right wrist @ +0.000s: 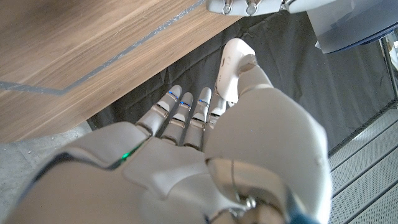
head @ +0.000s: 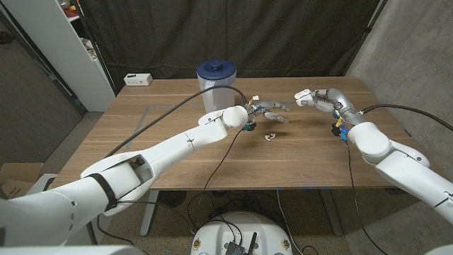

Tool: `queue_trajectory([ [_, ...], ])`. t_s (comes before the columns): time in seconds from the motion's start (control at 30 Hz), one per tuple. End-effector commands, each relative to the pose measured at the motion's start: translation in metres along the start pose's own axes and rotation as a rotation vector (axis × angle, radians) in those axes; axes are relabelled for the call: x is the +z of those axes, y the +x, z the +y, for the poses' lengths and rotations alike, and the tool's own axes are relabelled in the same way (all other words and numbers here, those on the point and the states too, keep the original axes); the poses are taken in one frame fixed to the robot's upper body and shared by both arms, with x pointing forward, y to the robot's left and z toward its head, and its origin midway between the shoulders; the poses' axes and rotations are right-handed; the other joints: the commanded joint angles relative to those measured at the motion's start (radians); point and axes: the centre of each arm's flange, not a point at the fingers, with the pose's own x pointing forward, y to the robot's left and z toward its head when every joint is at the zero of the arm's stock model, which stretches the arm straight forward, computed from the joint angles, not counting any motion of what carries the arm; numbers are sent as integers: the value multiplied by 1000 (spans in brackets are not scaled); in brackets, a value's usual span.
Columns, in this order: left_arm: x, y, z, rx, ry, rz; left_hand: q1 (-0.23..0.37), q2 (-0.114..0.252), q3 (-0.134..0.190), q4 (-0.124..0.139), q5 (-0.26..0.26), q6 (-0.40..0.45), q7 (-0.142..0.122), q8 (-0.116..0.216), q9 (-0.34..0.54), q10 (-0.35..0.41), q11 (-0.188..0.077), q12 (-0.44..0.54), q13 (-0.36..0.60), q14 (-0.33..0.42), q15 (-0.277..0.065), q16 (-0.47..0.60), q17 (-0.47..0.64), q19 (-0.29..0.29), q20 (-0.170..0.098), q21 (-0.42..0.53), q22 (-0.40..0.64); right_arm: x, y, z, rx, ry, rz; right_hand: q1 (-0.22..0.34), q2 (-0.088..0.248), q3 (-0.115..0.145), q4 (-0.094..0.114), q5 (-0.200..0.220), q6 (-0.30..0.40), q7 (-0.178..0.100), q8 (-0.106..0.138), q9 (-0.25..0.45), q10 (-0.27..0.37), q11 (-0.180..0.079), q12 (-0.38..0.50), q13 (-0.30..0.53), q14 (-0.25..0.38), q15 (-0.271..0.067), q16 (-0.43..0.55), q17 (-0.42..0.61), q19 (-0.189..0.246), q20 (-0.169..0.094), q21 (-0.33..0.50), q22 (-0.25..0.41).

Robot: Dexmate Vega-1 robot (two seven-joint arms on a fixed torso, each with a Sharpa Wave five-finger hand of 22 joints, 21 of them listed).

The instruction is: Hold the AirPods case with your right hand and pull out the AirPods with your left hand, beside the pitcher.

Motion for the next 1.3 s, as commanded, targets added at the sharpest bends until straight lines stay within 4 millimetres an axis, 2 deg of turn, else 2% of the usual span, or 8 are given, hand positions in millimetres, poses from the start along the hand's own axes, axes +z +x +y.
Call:
queue_trajectory([
  [0.03,4,0,9,57,-78,-101,-3,1,3,-4,0,16,4,10,2,9,4,7,2,12,3,-1,3,4,2,-1,2,0,2,6,12,10,-5,-1,10,9,0,4,66,-59,4,171,2,-4,2,1,-8,-88,-2,1,-2,2,-1,2],
  [0.6,13,-6,15,99,-136,-185,-7,1,3,-8,-1,47,19,23,0,23,-1,15,4,27,-6,1,4,9,3,-4,2,2,3,11,28,12,-10,-2,11,9,0,4,69,-60,3,172,2,-5,2,1,-7,-88,-2,1,-2,2,-1,2],
  [0.8,16,-14,14,118,-134,-201,-7,2,3,-9,-1,64,27,29,0,34,-3,20,6,38,-12,4,5,12,4,-4,2,1,1,12,28,13,-7,-1,11,10,0,4,68,-63,2,173,1,-4,1,1,-8,-88,-3,1,-2,2,-1,2],
  [1.3,16,-37,9,168,-130,-206,-2,3,6,-16,0,106,25,40,1,59,-16,31,10,70,-26,9,5,29,4,-2,3,0,-2,15,36,6,-4,-2,11,10,0,5,68,-61,0,173,1,-4,1,0,-8,-88,-3,1,-2,2,-1,2],
])
